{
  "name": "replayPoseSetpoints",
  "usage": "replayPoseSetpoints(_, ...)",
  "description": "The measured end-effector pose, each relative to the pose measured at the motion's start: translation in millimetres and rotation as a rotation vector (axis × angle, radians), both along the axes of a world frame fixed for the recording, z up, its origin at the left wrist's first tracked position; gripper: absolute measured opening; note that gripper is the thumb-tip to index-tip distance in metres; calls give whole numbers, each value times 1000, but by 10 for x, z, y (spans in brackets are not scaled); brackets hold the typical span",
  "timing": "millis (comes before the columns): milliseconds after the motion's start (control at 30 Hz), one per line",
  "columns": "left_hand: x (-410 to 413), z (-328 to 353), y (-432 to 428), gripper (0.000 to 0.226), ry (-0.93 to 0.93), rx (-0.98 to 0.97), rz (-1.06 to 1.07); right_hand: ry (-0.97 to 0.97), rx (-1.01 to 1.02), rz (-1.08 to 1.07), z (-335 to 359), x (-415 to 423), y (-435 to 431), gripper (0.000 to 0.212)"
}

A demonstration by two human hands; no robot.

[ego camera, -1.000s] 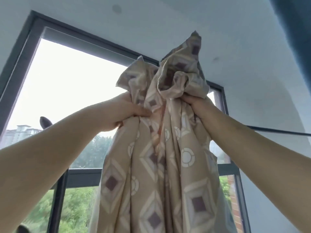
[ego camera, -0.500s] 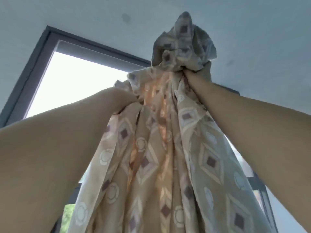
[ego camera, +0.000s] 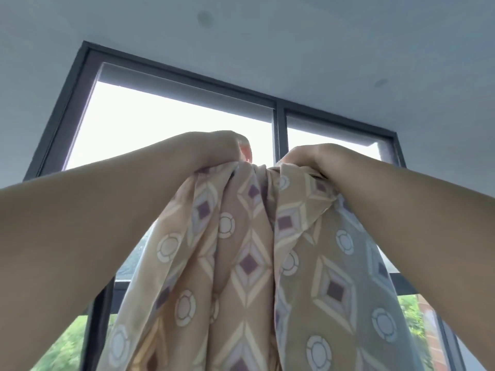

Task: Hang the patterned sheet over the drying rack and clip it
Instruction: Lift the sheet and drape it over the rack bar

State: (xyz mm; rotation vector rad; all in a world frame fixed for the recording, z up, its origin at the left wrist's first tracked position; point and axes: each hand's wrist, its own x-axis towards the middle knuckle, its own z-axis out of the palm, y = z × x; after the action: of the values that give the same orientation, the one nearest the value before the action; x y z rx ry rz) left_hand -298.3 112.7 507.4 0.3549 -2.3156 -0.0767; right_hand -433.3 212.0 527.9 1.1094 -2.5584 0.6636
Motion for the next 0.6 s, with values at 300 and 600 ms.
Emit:
replayPoseSetpoints(300,-19,-70,272,39,-292,35,-36,60,-227,165,-252,137,343,36)
replayPoseSetpoints(600,-25,-44,397,43,-205,13,16,146,-508,216,-484,77,555,41)
